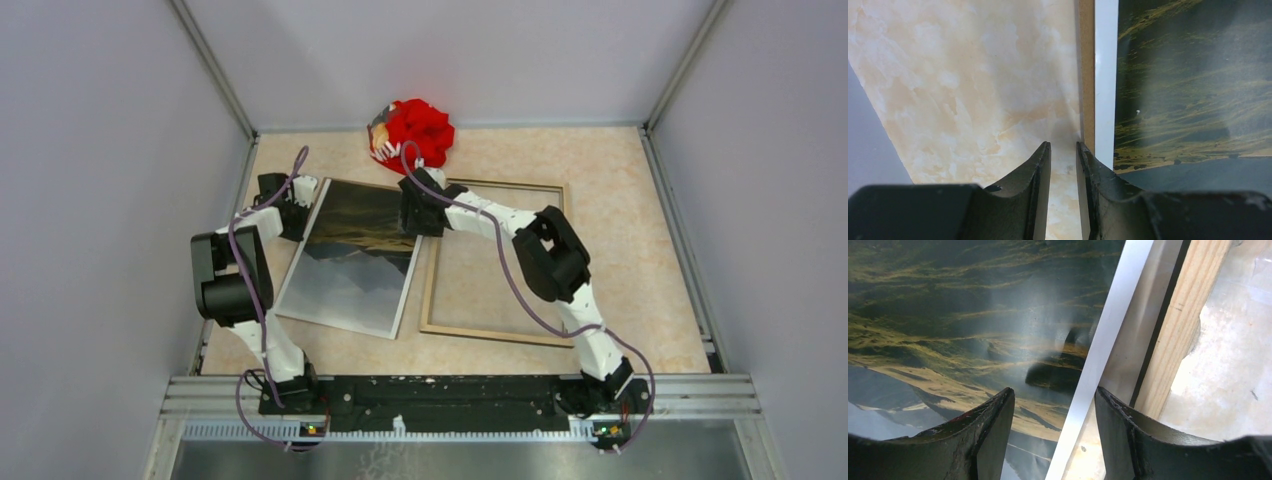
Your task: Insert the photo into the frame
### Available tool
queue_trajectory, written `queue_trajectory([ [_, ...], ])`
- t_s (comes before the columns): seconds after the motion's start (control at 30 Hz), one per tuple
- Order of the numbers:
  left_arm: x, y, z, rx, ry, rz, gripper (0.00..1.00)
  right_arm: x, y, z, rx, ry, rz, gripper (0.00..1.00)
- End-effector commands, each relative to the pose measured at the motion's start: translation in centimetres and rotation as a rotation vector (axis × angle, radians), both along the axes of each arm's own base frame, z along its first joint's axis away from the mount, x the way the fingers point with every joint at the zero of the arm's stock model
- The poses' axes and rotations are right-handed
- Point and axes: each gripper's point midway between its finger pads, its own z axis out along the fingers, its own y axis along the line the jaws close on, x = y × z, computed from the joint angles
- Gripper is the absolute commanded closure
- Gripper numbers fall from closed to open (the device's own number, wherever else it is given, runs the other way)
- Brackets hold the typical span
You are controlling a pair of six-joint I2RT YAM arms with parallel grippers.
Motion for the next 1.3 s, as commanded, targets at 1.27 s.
queue_trajectory([
  [1.27,-3.5,-1.7,-4.0,-0.076,0.165,-0.034,0.69,-0.8,3.7,6.9,0.149,-0.087,0.055,0.40],
])
